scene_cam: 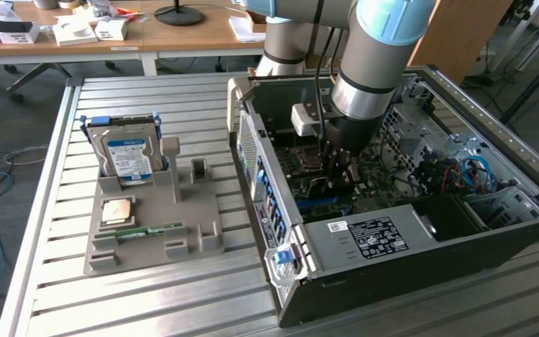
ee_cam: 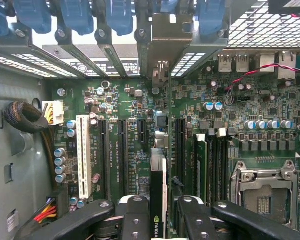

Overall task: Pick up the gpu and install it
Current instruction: 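Insert the gpu into the slot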

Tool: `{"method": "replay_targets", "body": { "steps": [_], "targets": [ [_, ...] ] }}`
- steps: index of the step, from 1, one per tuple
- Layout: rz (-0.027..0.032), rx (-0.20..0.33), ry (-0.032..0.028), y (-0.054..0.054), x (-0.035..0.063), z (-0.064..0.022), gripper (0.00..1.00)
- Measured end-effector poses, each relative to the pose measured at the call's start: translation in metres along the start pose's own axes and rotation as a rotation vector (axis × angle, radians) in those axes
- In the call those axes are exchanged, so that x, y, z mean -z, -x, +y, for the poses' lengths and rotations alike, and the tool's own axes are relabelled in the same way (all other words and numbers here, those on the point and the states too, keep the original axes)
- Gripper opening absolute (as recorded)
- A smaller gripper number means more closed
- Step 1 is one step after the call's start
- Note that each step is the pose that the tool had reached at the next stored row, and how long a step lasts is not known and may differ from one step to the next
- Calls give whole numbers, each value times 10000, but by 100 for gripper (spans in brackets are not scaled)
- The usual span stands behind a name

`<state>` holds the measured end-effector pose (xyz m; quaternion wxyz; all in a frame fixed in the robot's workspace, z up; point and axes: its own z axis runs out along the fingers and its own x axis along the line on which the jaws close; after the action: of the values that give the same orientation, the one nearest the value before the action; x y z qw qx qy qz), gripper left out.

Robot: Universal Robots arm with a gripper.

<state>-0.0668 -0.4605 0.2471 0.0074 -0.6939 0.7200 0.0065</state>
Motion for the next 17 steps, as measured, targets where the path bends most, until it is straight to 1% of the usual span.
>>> {"method": "replay_targets", "body": {
  "steps": [9,13,17],
  "targets": [
    [-3,13,-1,0,0,5,26],
    [-1,12,-1,-1,-3,33,26],
    [-1,11,0,-1,-4,42,26]
  ]
}}
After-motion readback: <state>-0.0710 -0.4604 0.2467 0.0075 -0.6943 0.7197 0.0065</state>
